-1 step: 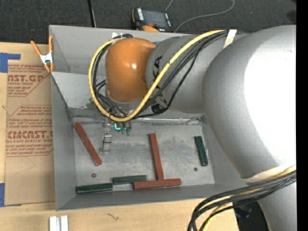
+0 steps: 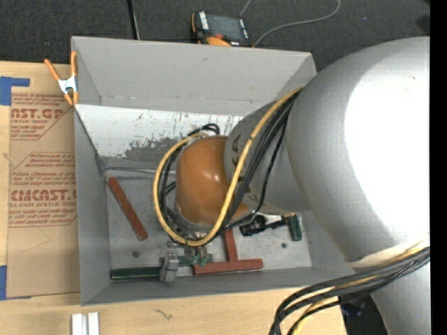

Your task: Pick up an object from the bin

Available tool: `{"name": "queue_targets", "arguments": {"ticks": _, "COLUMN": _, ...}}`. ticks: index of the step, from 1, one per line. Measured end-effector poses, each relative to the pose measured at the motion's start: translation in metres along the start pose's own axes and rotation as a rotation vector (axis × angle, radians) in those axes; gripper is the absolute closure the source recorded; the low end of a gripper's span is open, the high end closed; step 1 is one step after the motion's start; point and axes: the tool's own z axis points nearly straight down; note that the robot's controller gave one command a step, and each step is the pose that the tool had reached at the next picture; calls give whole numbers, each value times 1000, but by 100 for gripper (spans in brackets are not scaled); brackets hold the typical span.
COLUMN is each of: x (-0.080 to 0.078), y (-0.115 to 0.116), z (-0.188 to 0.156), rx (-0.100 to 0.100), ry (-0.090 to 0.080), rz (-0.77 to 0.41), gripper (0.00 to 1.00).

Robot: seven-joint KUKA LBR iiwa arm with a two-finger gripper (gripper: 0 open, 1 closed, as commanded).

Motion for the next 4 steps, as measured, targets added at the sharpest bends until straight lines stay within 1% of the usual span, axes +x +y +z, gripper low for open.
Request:
{"name": "queue_targets", "arguments": {"ticks": 1, "x": -4, "y": 2, "z": -3, "rx": -4, "ry": -8, "rz": -2, "gripper": 100}}
{"name": "queue_targets", "arguments": {"ticks": 2, "x": -5, "y": 1, "z": -3, "rx": -4, "ry": -10, "rz": 0, "gripper": 0}}
{"name": "queue_targets", "arguments": {"ticks": 3, "x": -14, "y": -72, "z": 4, "rx": 1, "ry": -7, "rz": 77, "gripper": 0}}
{"name": "queue_targets", "arguments": {"ticks": 4, "x": -13, "y": -67, "z": 3, "rx": -3, "ry": -8, "rz": 71, "gripper": 100}}
